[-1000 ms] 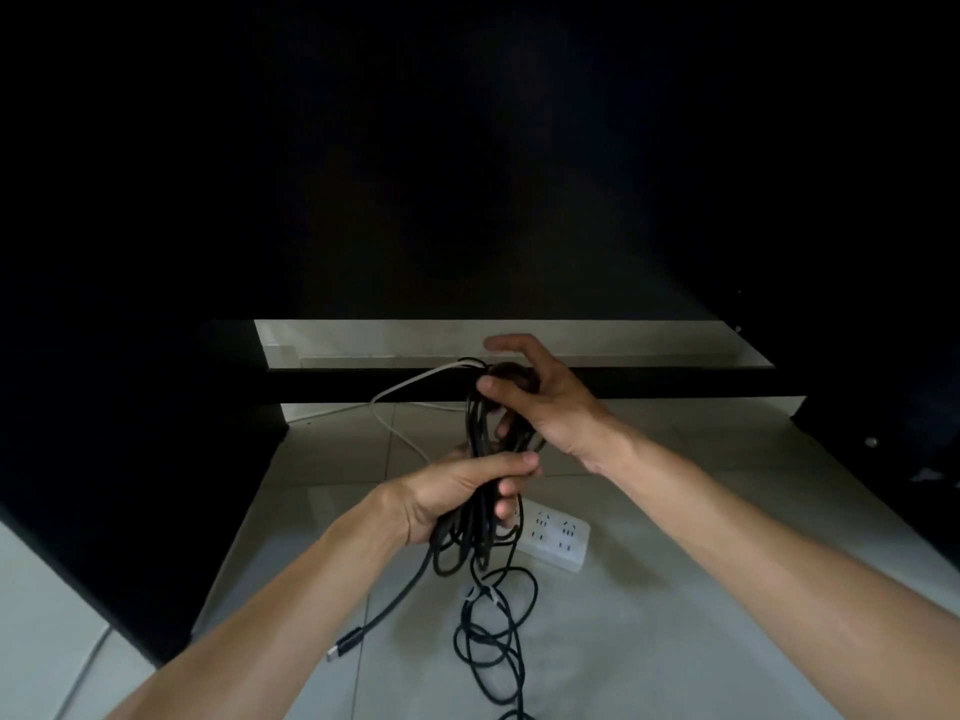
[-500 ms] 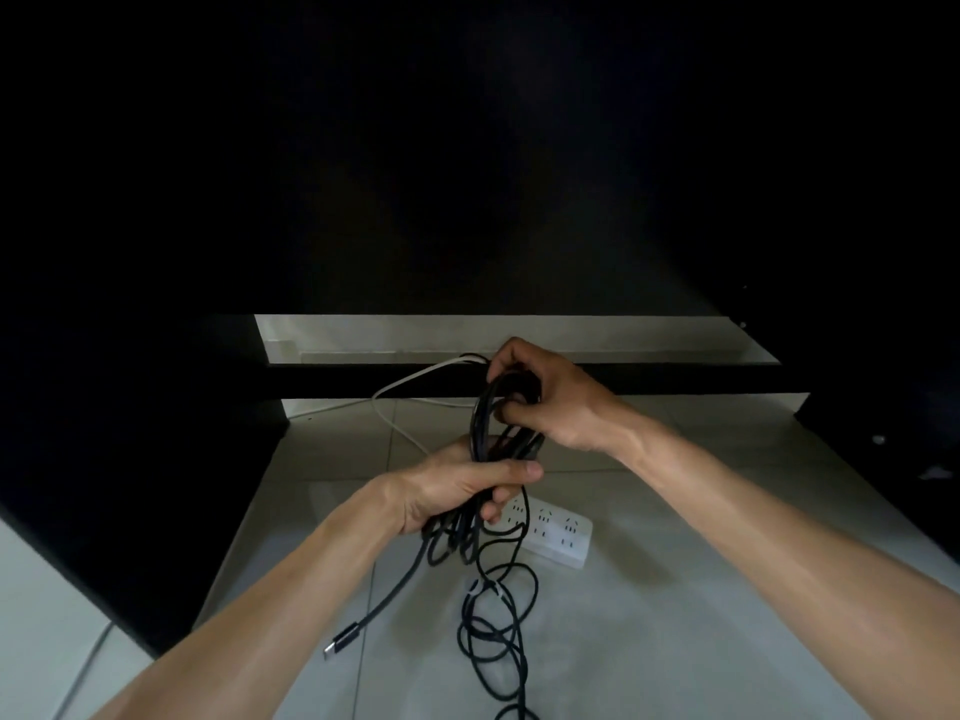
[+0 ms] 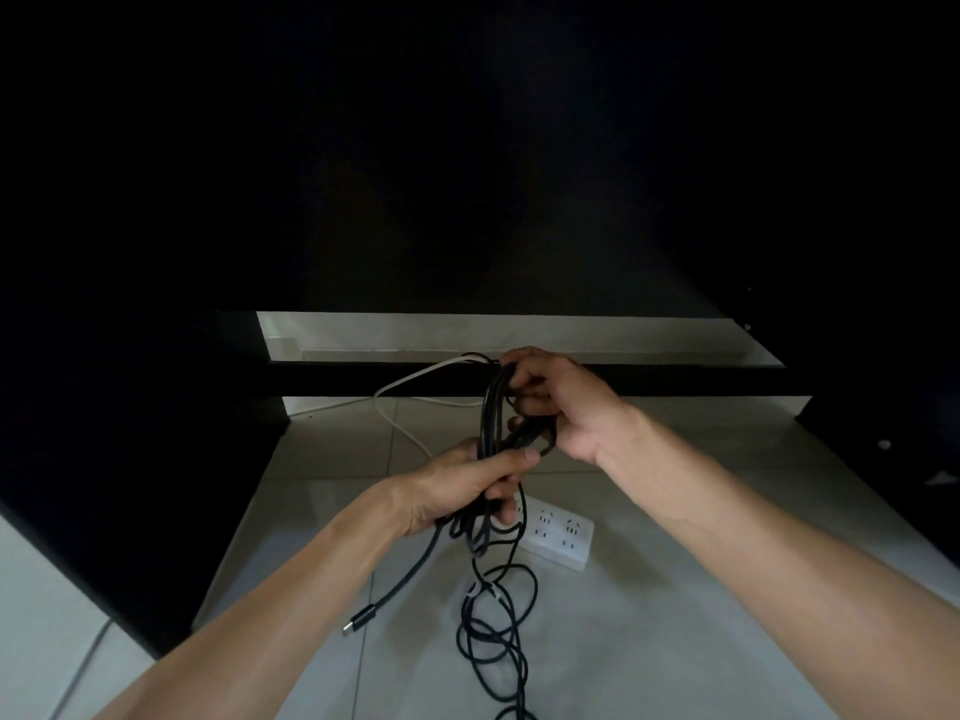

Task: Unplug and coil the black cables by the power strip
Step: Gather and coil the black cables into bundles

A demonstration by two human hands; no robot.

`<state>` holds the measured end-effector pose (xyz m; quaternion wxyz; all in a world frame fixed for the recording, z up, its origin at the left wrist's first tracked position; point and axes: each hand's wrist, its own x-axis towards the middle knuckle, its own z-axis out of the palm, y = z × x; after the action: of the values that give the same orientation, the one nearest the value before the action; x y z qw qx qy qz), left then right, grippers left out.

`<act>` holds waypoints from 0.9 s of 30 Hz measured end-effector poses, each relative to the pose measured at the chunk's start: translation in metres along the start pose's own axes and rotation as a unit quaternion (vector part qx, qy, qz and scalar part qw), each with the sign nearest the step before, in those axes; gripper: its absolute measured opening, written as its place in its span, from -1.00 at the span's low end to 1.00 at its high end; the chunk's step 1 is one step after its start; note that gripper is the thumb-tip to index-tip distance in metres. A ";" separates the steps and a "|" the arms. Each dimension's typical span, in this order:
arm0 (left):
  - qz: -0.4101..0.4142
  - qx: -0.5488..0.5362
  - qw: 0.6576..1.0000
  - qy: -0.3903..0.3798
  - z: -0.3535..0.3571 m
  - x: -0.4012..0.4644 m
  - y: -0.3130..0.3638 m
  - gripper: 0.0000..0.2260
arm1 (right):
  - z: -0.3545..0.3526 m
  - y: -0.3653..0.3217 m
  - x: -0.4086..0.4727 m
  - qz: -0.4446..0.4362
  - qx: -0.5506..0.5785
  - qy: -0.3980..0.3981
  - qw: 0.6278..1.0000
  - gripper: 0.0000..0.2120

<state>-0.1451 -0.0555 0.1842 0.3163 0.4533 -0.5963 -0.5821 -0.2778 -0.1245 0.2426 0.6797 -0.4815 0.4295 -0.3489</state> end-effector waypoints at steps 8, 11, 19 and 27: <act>0.039 -0.060 0.992 0.100 0.000 0.008 0.002 -0.58 | 0.000 0.019 0.011 -0.008 -0.067 -0.047 0.997 -0.51; 0.042 -0.021 0.990 0.133 0.000 0.010 0.004 -0.55 | 0.011 0.040 -0.001 0.034 -0.100 -0.071 0.992 -0.39; 0.050 0.074 0.996 -0.021 0.001 0.002 -0.011 -0.70 | 0.013 0.084 -0.036 -0.055 -0.130 0.028 0.990 -0.83; -0.023 0.114 0.989 -0.092 0.008 -0.006 -0.018 -0.92 | 0.005 0.124 -0.050 -0.019 0.036 0.031 0.999 -0.83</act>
<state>-0.1471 -0.0454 0.1666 0.1924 0.4445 -0.6747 -0.5570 -0.2848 -0.0418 0.1377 0.6760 -0.4536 0.4286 -0.3919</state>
